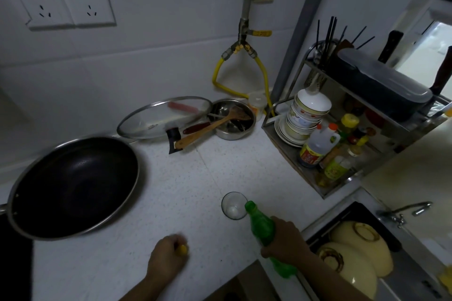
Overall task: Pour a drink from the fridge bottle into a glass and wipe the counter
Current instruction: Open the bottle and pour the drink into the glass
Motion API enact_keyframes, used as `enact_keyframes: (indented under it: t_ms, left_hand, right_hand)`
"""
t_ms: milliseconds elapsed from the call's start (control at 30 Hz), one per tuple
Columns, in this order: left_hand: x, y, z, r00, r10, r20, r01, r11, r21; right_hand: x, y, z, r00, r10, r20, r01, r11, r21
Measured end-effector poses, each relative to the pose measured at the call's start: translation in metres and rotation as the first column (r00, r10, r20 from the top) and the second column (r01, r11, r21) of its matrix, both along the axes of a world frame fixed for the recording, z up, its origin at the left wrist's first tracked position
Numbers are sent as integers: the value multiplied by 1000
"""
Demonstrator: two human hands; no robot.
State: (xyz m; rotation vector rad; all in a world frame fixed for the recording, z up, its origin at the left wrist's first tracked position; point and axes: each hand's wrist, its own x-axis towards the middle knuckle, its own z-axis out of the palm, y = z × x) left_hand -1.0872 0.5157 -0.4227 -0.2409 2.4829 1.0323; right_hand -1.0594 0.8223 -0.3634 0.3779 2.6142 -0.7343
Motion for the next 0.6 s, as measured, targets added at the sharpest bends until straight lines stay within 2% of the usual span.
enact_keyframes:
  t_ms: [333, 600]
  left_hand:
    - [1, -2, 9, 992, -88, -91, 90, 996, 18]
    - [-2, -14, 2, 968, -248, -26, 243, 961, -130]
  right_hand:
    - [-6, 10, -7, 985, 20, 173, -40, 993, 110]
    - [-13, 15, -9, 966, 49, 256, -87, 986, 139]
